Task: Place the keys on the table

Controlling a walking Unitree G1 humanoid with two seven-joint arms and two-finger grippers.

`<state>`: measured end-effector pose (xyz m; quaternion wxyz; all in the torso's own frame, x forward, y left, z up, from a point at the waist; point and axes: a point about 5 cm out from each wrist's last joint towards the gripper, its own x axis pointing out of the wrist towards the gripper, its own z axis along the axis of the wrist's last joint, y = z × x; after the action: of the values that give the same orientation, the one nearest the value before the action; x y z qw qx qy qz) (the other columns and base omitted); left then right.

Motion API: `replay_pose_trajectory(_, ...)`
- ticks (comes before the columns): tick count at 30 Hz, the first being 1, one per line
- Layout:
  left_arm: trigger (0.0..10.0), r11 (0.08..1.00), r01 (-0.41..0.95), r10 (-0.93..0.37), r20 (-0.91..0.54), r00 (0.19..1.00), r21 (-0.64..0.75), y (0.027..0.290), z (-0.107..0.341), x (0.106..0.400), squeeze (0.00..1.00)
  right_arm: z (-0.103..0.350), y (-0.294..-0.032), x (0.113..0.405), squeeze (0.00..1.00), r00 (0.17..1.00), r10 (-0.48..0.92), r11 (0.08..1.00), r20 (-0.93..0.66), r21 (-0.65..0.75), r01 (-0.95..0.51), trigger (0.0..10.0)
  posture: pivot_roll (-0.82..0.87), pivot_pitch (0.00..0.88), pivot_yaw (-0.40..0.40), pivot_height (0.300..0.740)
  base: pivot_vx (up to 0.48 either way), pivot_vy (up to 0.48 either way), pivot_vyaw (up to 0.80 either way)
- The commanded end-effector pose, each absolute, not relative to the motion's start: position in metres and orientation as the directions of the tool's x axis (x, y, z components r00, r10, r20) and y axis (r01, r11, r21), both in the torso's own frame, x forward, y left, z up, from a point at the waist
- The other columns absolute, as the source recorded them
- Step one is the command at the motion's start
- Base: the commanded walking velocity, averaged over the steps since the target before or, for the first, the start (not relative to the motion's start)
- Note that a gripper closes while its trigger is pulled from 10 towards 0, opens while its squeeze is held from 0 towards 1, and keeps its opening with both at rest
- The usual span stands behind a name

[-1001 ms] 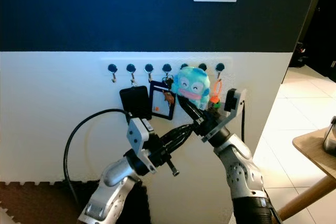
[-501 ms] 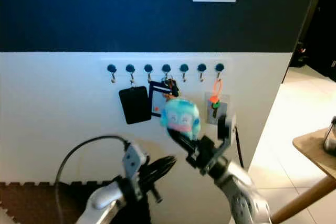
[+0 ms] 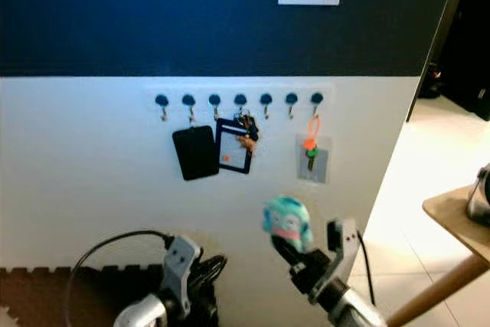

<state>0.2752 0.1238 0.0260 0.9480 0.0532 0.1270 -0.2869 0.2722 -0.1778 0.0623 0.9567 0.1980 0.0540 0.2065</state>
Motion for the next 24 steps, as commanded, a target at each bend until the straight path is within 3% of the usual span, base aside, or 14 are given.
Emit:
replay_pose_trajectory(1,10.0,0.855,0.517,-0.458,-0.403,0.792,0.045,0.137,0.004,0.266,0.00,0.039,-0.189,0.263,0.00,0.936,0.329,0.884,-0.123,0.388,-0.260,10.0,0.01,0.049,0.015,0.740,0.000,0.000,0.00)
replay_pose_trajectory(5,10.0,0.927,0.365,-0.267,-0.526,0.807,0.090,0.158,-0.019,0.259,0.00,0.001,-0.203,0.247,0.00,0.934,0.184,0.937,-0.307,0.341,-0.073,10.0,0.01,0.048,0.019,0.740,0.000,0.000,0.00)
replay_pose_trajectory(7,10.0,0.955,0.281,-0.174,-0.586,0.791,0.097,0.167,-0.030,0.251,0.00,-0.020,-0.212,0.235,0.00,0.894,0.078,0.972,-0.441,0.233,0.030,10.0,0.01,0.046,0.015,0.740,0.000,0.000,0.00)
replay_pose_trajectory(12,10.0,0.956,0.229,-0.055,-0.652,0.756,0.185,0.178,-0.046,0.238,0.00,-0.050,-0.225,0.206,0.00,0.798,-0.077,0.975,-0.598,0.124,0.187,10.0,0.02,0.041,0.007,0.740,0.000,0.000,0.00)
replay_pose_trajectory(19,10.0,0.958,0.175,0.034,-0.695,0.718,0.228,0.190,-0.056,0.224,0.00,-0.062,-0.230,0.192,0.00,0.756,-0.165,0.939,-0.634,0.134,0.318,10.0,0.00,0.026,0.010,0.740,0.000,0.000,0.00)
replay_pose_trajectory(24,10.0,0.994,0.034,0.039,-0.643,0.765,0.101,0.193,-0.052,0.228,0.00,-0.064,-0.230,0.192,0.00,0.740,-0.187,0.932,-0.646,0.122,0.342,10.0,0.00,0.018,0.012,0.740,0.000,0.000,0.00)
